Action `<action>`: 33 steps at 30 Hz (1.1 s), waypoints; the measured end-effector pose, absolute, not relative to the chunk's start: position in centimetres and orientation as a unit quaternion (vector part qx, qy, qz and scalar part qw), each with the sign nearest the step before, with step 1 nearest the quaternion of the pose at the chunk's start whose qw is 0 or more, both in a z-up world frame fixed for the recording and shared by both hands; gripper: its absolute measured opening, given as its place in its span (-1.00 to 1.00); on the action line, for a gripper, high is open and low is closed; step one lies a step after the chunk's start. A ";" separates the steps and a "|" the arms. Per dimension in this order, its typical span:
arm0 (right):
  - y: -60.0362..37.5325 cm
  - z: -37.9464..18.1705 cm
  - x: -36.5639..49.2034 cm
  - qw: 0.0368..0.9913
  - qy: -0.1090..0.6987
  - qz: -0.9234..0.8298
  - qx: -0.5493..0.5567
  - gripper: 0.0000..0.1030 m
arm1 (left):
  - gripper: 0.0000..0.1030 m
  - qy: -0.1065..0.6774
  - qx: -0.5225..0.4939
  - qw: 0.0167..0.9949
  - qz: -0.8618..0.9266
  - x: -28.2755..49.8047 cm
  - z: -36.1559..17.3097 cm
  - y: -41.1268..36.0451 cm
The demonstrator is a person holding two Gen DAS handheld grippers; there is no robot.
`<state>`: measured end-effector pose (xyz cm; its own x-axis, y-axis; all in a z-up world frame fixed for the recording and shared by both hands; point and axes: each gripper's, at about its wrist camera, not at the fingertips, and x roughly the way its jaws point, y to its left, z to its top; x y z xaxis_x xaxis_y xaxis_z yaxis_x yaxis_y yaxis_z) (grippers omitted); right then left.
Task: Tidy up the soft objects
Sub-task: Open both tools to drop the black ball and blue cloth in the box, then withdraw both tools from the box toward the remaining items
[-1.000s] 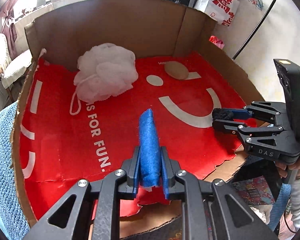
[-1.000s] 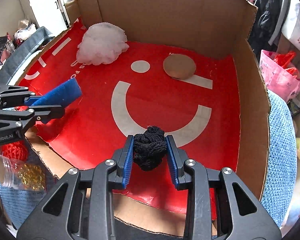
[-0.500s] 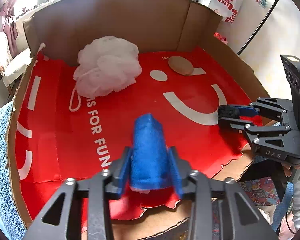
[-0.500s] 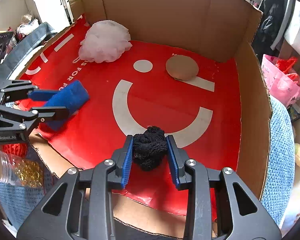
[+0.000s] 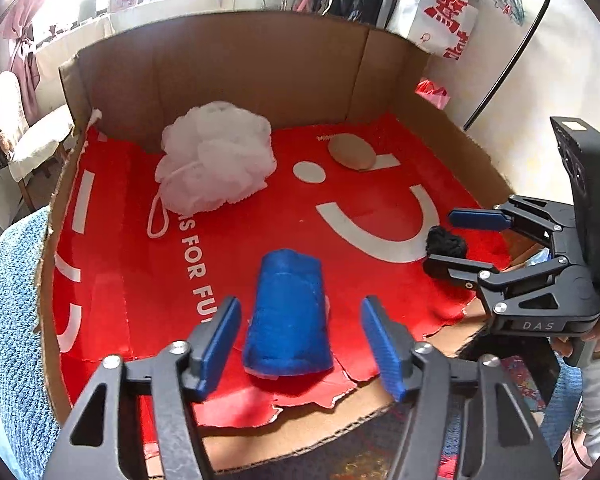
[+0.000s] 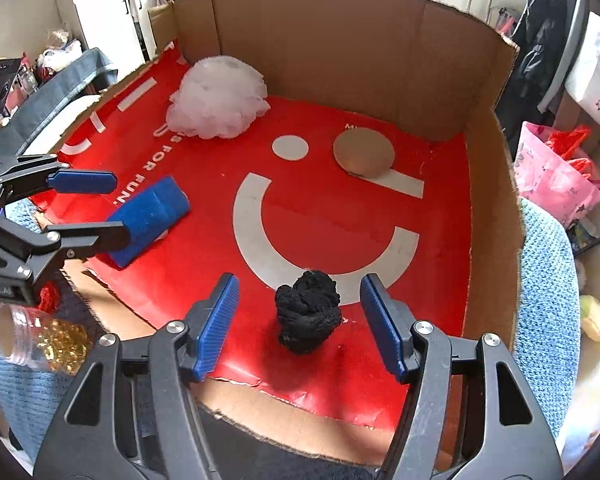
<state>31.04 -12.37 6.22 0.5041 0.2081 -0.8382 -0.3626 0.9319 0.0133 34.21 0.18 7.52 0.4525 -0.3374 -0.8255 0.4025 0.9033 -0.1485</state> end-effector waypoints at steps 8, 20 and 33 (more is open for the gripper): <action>-13.0 9.1 28.4 0.881 0.439 0.160 -0.078 0.36 | 0.70 0.434 0.034 0.876 -0.208 31.9 10.1 0.7; -16.3 12.5 23.0 0.907 0.400 0.120 -0.060 0.47 | 0.90 0.377 0.038 0.910 -0.169 26.0 13.4 3.6; -17.9 15.5 15.5 0.930 0.348 0.101 -0.057 0.57 | 0.99 0.327 0.028 0.935 -0.136 19.3 16.1 5.7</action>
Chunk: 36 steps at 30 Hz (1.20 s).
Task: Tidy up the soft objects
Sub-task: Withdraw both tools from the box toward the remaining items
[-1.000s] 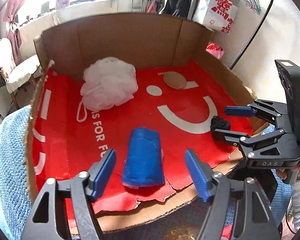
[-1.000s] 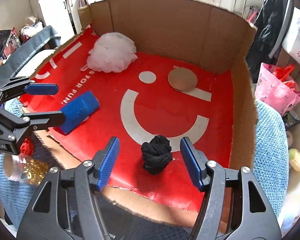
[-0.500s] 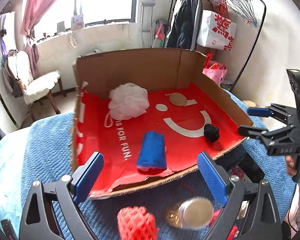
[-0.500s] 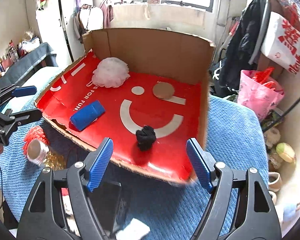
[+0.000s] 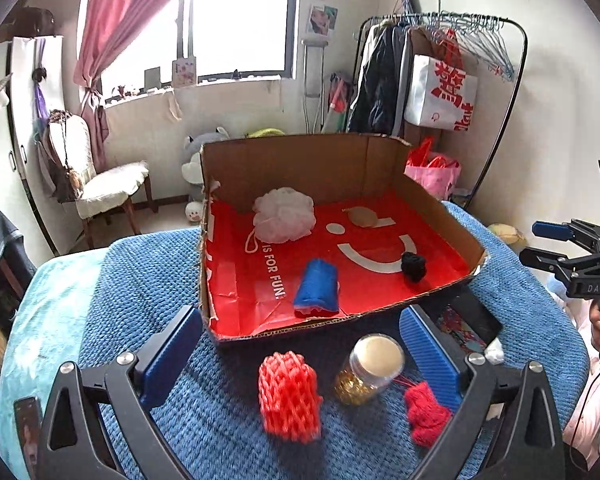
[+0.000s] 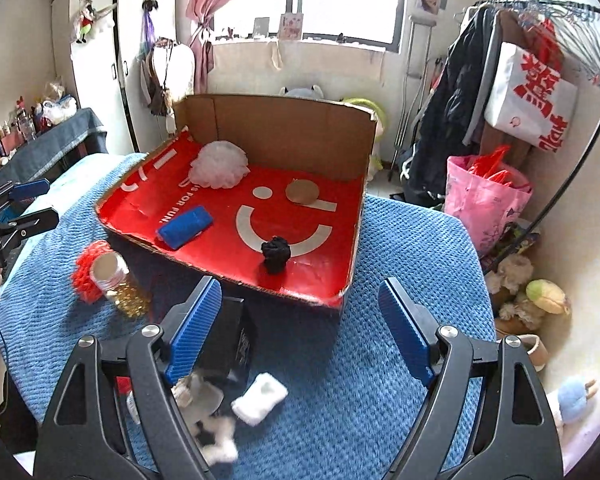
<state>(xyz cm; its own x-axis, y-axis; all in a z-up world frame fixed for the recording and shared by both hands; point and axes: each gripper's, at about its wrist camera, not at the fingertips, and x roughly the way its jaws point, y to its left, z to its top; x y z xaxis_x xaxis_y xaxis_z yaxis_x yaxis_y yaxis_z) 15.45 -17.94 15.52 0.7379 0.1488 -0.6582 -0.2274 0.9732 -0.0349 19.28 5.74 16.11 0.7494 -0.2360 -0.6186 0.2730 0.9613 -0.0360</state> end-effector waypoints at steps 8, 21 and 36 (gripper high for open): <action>-18.1 15.9 10.0 0.941 0.318 0.101 -0.046 0.69 | 0.99 0.296 0.009 0.946 -0.129 14.3 17.1 6.1; -17.5 12.8 3.1 0.952 0.295 0.072 -0.042 0.77 | 0.99 0.275 -0.009 0.953 -0.123 7.1 13.9 4.6; -15.5 7.3 0.7 0.954 0.292 0.051 -0.032 0.77 | 1.00 0.268 0.016 0.957 -0.107 4.4 8.7 1.0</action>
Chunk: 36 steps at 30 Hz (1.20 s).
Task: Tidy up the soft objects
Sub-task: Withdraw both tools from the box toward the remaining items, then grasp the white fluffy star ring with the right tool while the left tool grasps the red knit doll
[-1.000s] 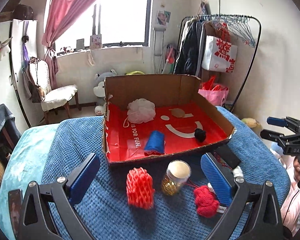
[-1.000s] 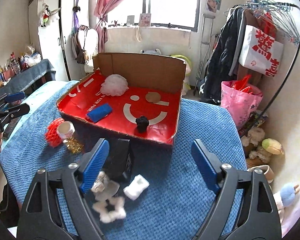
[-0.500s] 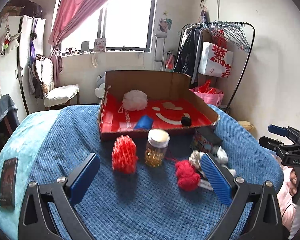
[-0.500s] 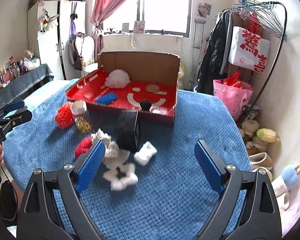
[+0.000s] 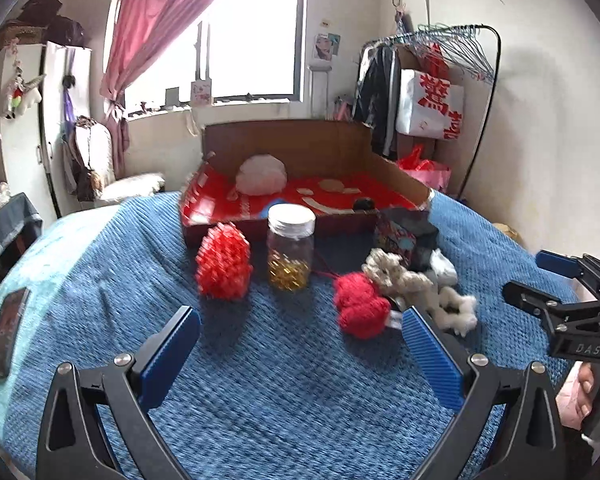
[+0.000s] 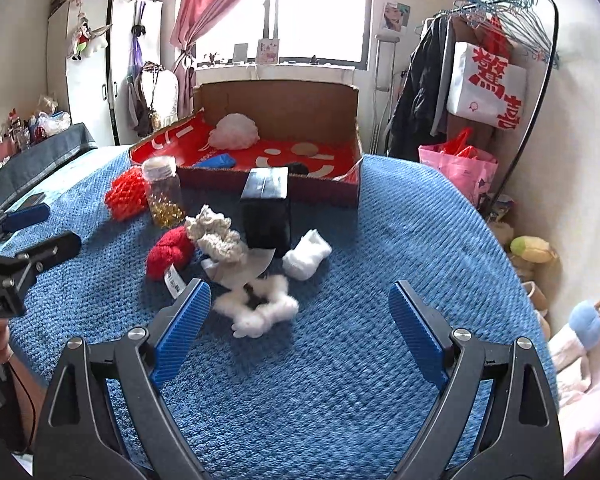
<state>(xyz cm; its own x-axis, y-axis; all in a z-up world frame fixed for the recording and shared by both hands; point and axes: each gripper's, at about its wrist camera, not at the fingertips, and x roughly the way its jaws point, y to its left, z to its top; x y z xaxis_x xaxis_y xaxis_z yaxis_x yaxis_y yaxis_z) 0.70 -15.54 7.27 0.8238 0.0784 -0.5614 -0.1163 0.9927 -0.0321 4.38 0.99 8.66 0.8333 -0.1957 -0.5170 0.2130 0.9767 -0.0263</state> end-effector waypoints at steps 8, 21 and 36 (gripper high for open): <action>-15.9 5.4 1.8 0.945 0.322 0.061 -0.020 0.77 | 1.00 0.305 0.004 0.943 -0.134 5.3 6.6 -0.1; -16.4 3.2 5.4 0.918 0.381 0.112 -0.023 0.77 | 1.00 0.358 -0.008 0.921 -0.154 8.7 5.5 -1.0; -14.6 2.5 7.8 0.894 0.407 0.180 -0.060 -0.05 | -0.04 0.423 0.003 0.885 -0.193 13.9 4.0 -3.8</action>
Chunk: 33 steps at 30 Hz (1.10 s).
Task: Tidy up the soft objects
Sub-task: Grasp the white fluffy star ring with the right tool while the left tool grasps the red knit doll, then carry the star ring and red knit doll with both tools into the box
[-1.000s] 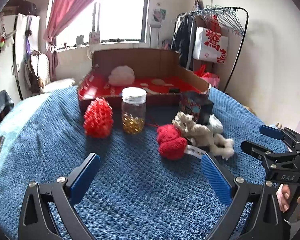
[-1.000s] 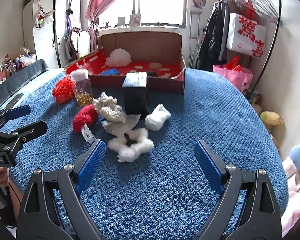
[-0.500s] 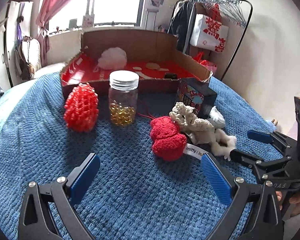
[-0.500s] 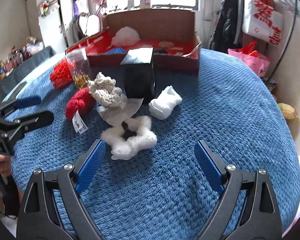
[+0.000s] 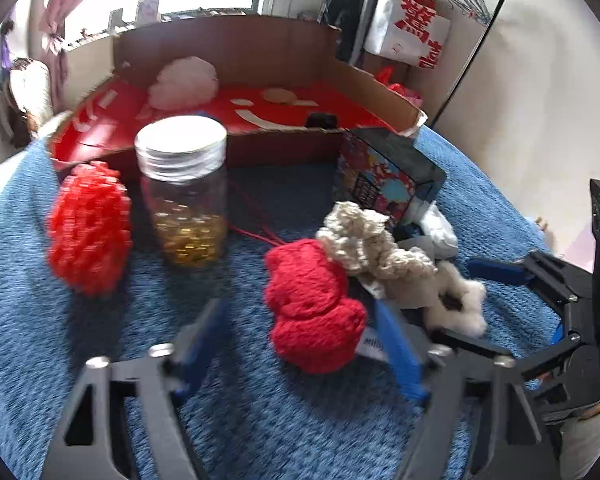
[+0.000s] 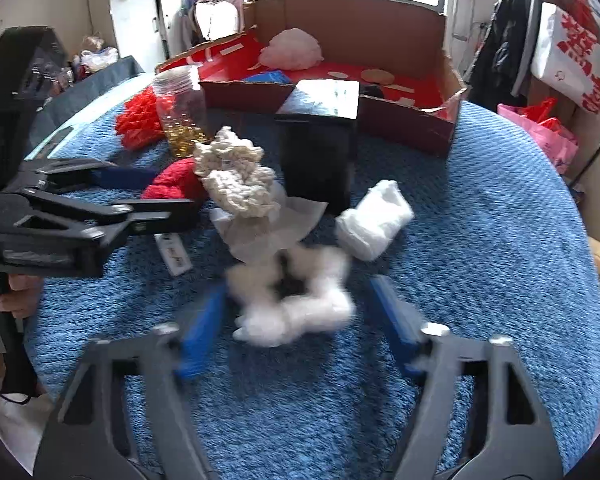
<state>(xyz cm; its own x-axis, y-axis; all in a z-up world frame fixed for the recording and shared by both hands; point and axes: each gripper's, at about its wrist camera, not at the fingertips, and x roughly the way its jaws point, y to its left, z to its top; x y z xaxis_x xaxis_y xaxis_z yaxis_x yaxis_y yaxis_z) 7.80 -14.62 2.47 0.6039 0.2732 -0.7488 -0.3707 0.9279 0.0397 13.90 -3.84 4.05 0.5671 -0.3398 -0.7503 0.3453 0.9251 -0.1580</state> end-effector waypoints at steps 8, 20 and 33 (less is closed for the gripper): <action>-15.2 3.3 6.2 0.905 0.382 0.182 -0.038 -0.12 | -0.13 0.421 -0.008 0.878 -0.229 13.1 3.9 -3.7; -13.7 3.3 4.8 0.902 0.382 0.197 -0.023 -0.11 | -0.13 0.415 0.007 0.884 -0.214 9.9 4.0 -1.9; -12.6 4.6 3.8 0.907 0.366 0.204 -0.033 -0.11 | -0.13 0.403 -0.007 0.895 -0.192 8.9 4.7 1.1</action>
